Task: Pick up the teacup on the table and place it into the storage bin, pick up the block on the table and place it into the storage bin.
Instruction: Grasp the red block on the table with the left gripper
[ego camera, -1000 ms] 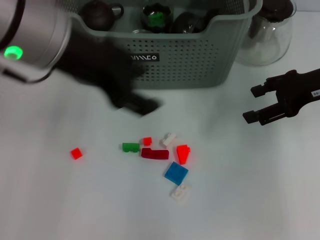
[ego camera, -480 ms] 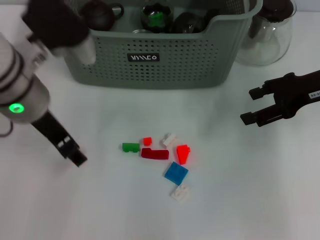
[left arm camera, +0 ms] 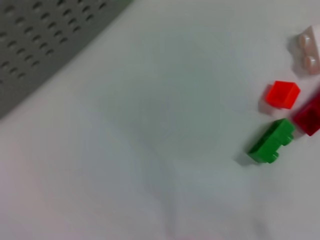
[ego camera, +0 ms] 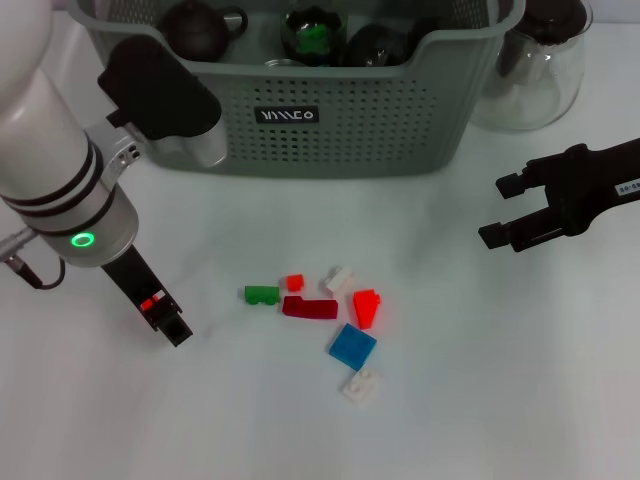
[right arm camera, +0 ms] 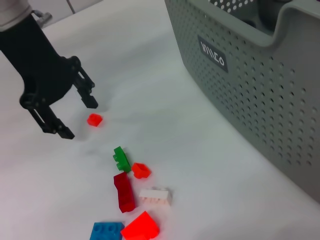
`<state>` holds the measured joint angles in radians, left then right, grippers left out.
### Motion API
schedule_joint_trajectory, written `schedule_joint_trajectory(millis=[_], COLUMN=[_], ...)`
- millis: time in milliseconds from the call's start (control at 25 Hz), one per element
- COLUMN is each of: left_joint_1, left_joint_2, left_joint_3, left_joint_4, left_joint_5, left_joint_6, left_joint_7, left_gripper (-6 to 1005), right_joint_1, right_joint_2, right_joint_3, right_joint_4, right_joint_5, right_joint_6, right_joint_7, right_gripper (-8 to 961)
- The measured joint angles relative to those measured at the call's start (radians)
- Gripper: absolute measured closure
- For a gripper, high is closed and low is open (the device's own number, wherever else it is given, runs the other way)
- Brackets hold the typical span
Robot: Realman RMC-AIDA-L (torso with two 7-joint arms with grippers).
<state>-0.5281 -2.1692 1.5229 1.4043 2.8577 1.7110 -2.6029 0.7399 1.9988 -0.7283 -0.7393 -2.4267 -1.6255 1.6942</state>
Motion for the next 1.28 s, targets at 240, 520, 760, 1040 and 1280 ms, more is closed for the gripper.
schedule_joint_trajectory(millis=[240,520,760,1040,1280], left_joint_1=[-0.004,-0.018,-0.024,-0.028,-0.034], left_joint_2=[0.003,0.009,0.015,0.017,0.019], left_joint_3=[-0.006,-0.020,-0.033,-0.054,-0.056], left_joint_4=[-0.041,-0.085,-0.113,-0.129,-0.152], left_joint_5=[0.001,0.002,0.002,0.002,0.002], left_joint_6=[-0.035,-0.069,-0.082,-0.085,-0.094], left_joint_7=[0.022,0.039,0.048,0.052,0.057], left_gripper=[262,263,264,342,480], right_joint_1=[-0.001,-0.004,-0.005,-0.005,-0.005], right_joint_2=[0.000,0.000,0.000,0.000,0.000], right_joint_3=[0.001,0.002,0.003,0.003,0.002], right_joint_4=[0.000,0.000,0.000,0.000,0.000], right_joint_5=[0.000,0.000,0.000,0.000,0.000], right_joint_6=[-0.001,-0.001,-0.001,0.000,-0.001], right_joint_7=[0.002,0.003,0.004,0.005,0.005], right_gripper=[44,45,45,44,44])
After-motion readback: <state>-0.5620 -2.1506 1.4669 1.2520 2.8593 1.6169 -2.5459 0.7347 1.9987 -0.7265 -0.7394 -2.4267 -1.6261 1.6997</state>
